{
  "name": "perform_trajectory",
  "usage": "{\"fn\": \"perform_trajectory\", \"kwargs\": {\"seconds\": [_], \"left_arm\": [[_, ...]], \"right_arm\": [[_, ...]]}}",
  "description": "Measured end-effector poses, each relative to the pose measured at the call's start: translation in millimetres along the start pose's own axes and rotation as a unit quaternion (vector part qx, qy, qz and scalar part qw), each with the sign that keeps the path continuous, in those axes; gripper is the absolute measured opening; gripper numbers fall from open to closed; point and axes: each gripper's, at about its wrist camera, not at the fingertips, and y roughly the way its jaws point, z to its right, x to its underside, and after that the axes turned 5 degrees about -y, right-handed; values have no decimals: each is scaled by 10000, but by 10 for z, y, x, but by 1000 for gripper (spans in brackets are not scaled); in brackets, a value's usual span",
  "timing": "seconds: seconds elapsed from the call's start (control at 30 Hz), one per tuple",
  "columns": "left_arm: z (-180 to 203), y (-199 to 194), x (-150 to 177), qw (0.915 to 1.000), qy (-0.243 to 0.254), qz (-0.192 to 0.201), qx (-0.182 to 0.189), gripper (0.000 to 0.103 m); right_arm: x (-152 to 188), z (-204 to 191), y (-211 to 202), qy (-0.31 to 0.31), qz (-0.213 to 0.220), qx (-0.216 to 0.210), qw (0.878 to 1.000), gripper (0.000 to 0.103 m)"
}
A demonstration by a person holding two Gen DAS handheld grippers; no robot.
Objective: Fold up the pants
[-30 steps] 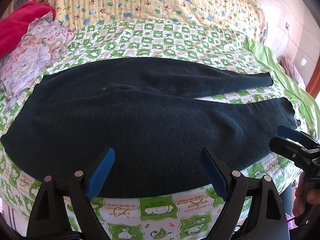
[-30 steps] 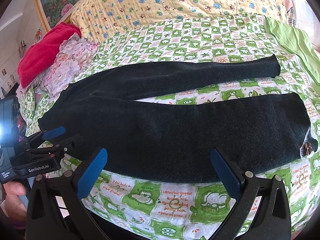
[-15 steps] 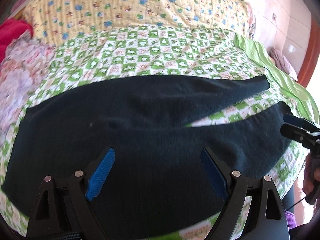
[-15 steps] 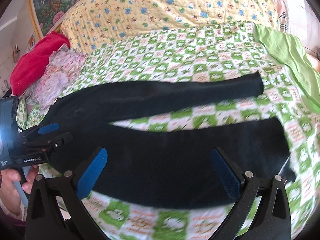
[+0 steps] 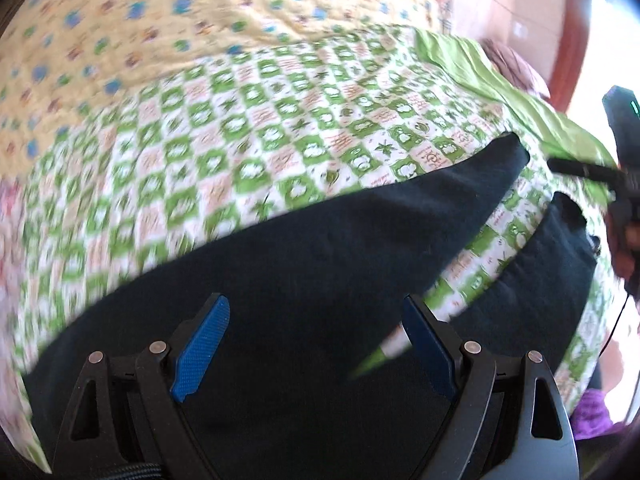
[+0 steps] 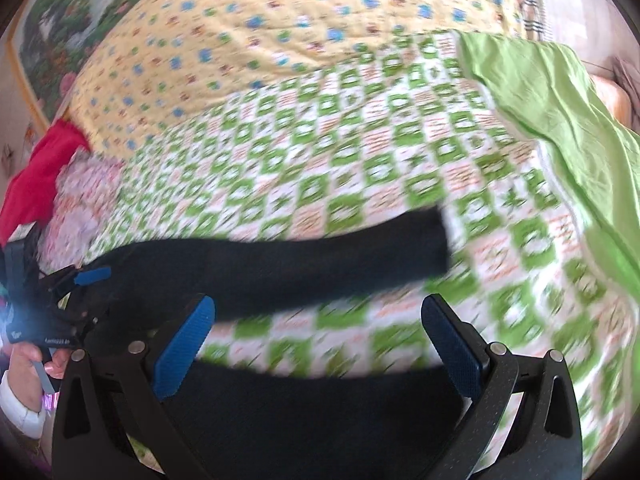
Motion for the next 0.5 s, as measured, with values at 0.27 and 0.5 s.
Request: {"fn": "perform_trajectory", "kwargs": {"seconds": [0.27,0.5], "left_arm": [[-36,463,-405,9972,417,-344,526,88],[-141,881,-661,9881,673,-858,1080,77]], "right_arm": [[-383,499,229,215,-200,183,9994,101],[-559,714,562,293,-734,22,9969,79]]}}
